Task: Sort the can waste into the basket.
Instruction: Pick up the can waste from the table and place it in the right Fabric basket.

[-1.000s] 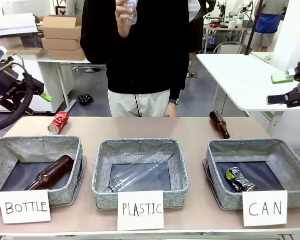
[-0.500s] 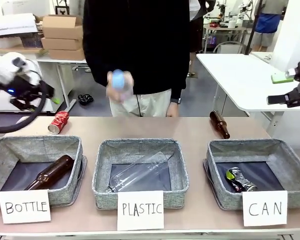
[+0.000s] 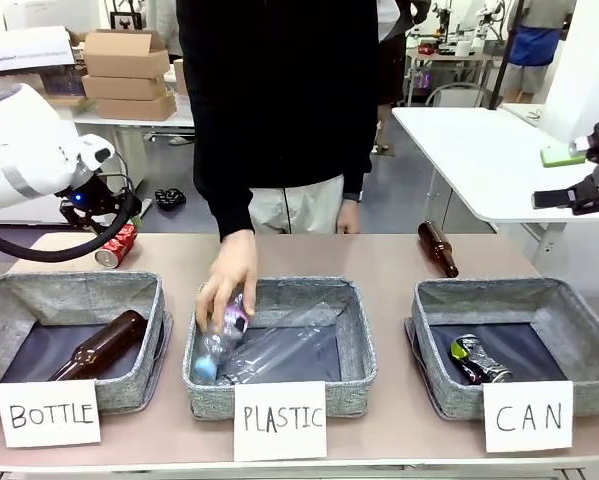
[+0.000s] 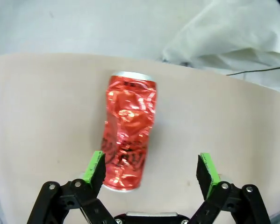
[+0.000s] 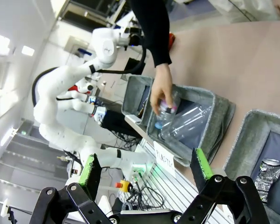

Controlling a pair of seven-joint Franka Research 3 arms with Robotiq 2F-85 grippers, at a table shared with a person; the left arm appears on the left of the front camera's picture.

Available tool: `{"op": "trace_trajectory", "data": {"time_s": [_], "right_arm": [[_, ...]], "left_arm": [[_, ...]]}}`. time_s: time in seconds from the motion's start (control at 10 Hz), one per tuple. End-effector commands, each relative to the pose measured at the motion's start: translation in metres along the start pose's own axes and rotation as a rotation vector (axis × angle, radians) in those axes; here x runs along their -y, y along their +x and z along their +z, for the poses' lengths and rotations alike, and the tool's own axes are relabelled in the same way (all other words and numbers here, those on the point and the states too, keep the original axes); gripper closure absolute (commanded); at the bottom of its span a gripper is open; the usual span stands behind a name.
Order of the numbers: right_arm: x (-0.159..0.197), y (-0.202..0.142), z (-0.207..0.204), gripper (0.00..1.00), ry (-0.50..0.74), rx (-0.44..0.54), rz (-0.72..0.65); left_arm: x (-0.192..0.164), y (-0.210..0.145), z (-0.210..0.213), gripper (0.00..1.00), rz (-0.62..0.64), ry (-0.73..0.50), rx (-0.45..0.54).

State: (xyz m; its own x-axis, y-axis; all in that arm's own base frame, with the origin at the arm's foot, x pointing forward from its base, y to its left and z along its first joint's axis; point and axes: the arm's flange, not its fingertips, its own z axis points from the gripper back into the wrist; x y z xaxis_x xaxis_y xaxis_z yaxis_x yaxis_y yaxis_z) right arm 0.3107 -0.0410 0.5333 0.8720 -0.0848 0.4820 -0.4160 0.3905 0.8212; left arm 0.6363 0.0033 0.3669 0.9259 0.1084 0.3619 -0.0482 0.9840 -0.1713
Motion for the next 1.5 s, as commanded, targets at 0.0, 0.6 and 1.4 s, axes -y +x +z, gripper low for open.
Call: {"op": "trace_trajectory", "data": {"time_s": [0.0,0.6,1.4], "right_arm": [[-0.001,0.002,0.001,0.0,-0.001,-0.007,0.009],[-0.001,0.002,0.001,0.0,-0.001,-0.007,0.009],[-0.001,0.002,0.001,0.0,-0.001,-0.007,0.009]], "left_arm": [[0.001,0.008,-0.01,0.0,-0.026,0.04,-0.086],[-0.003,0.007,-0.044,0.0,-0.026,0.042,-0.159],[-0.007,0.004,-0.044,1.0,-0.012,0.044,-0.147]]}}
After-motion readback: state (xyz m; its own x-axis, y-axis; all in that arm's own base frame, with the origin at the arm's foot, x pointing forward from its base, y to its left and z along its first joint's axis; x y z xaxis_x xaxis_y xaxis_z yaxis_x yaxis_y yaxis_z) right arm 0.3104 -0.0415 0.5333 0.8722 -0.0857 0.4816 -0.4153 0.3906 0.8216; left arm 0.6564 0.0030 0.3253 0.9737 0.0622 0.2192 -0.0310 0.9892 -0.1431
